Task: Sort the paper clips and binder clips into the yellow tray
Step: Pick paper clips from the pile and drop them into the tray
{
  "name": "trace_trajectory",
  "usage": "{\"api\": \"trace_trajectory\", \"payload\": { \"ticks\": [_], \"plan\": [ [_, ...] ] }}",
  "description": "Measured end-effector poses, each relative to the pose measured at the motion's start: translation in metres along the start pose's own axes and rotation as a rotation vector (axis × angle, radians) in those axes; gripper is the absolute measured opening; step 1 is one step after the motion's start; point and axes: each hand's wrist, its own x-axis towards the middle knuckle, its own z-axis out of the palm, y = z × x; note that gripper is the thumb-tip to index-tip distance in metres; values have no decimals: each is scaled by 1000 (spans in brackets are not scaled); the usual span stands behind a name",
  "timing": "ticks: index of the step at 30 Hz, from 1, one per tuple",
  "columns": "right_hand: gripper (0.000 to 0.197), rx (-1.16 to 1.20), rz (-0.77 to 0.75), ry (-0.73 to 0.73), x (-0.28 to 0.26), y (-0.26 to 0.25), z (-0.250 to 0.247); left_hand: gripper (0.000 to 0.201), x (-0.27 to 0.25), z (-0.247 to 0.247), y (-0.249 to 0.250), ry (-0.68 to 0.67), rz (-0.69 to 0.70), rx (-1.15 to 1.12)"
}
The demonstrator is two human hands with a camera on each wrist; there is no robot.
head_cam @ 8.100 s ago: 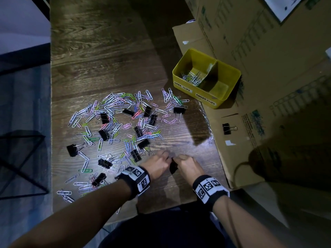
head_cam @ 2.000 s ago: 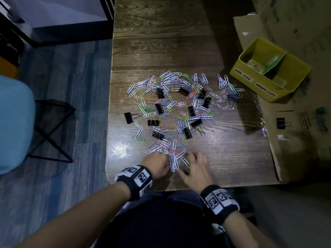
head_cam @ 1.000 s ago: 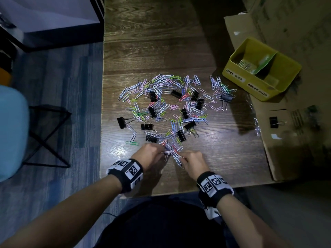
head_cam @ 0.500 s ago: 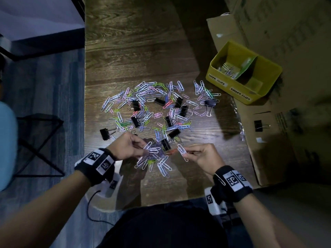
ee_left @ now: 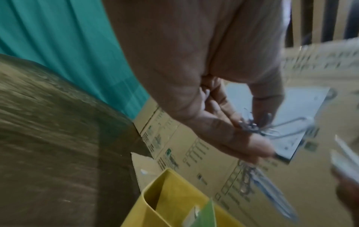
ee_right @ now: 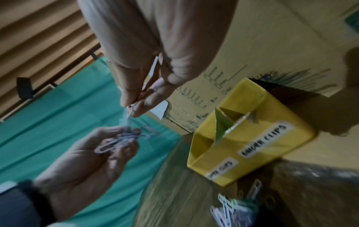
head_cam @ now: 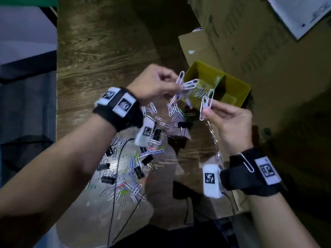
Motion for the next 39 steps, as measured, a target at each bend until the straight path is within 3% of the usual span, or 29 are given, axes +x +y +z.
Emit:
{"api": "trace_trajectory", "payload": {
  "ticks": [4,6,7,9,13,16,19,23,26,29,31,34,36,39],
  "plan": [
    [25,16,33,45,56,-8,0,13,84,36,-14,95,-137,105],
    [32,-61,26,110,82,-4,0,10,110,50,-30,89,-206,352],
    [33,-118,35,129,94,-1,1,6,115,55,-37,92,-241,488],
    [32,-240,57,135,114,6,4,19,121,61,-47,97,-300,634],
    [26,-459,92,151,146,23,13,21,109,52,-47,155,-226,584],
    [21,-673,87,102,160,38,24,17,75,39,-54,299,-159,267],
    [24,-854,123,-22,158,49,33,14,21,31,-71,239,-188,83],
    [37,-928,44,-135,131,39,40,18,-67,4,-116,80,-103,366],
    [40,-911,-106,-182,97,28,45,10,-135,-17,-157,-48,-222,484],
    [45,-960,-176,-164,66,32,47,31,-194,-23,-189,-126,-328,523],
    [46,-953,-200,-122,48,37,46,32,-222,-19,-202,-116,-311,577],
    [38,-809,-254,-121,10,46,51,29,-247,-13,-224,2,-255,646],
    [28,-737,-228,-260,-23,58,61,33,-254,-8,-233,70,-279,689],
    [17,-731,-93,-626,-72,86,80,34,-254,-5,-236,141,-241,731]
  ]
}}
